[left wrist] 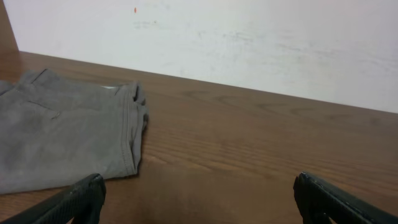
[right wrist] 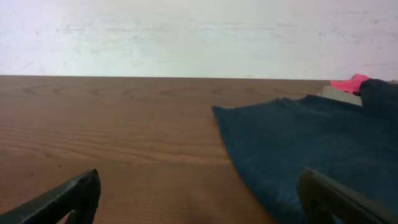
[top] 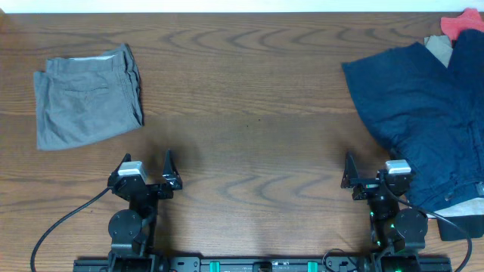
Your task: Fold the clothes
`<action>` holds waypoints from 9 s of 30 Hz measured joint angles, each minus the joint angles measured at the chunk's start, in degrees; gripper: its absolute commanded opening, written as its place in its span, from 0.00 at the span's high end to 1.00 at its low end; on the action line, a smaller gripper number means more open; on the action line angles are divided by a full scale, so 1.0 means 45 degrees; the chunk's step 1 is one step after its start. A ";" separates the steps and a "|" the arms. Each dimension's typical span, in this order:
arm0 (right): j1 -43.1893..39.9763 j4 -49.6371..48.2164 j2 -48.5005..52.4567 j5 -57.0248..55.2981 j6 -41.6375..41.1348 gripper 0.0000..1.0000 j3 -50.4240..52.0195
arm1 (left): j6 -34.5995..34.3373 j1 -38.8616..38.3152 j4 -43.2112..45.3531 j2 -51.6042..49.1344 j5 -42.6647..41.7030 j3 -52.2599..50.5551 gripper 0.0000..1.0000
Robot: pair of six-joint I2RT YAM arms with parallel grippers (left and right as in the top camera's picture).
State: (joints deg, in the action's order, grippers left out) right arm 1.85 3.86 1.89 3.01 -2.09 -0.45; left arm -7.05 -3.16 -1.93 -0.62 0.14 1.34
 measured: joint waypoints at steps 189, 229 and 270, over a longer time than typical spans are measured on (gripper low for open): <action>0.2667 0.9870 2.0949 -0.3172 -0.2560 0.14 -1.2585 | -0.2866 -0.0015 -0.7912 -1.3770 -0.3439 1.0715 0.02; 0.8082 1.0710 2.1308 0.1773 -0.4629 0.15 -1.8355 | -0.2866 -0.0015 -0.8432 -1.3770 -0.3536 1.0720 0.02; 0.2555 1.4965 2.0638 -0.2837 -0.4852 0.01 -1.8297 | -0.7315 -0.5785 -0.3361 -2.1847 -0.5955 1.0739 0.94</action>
State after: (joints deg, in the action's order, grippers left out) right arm 13.34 71.20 94.76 -9.76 -23.92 -82.78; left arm -39.97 -29.19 -17.06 -98.94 -26.65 49.67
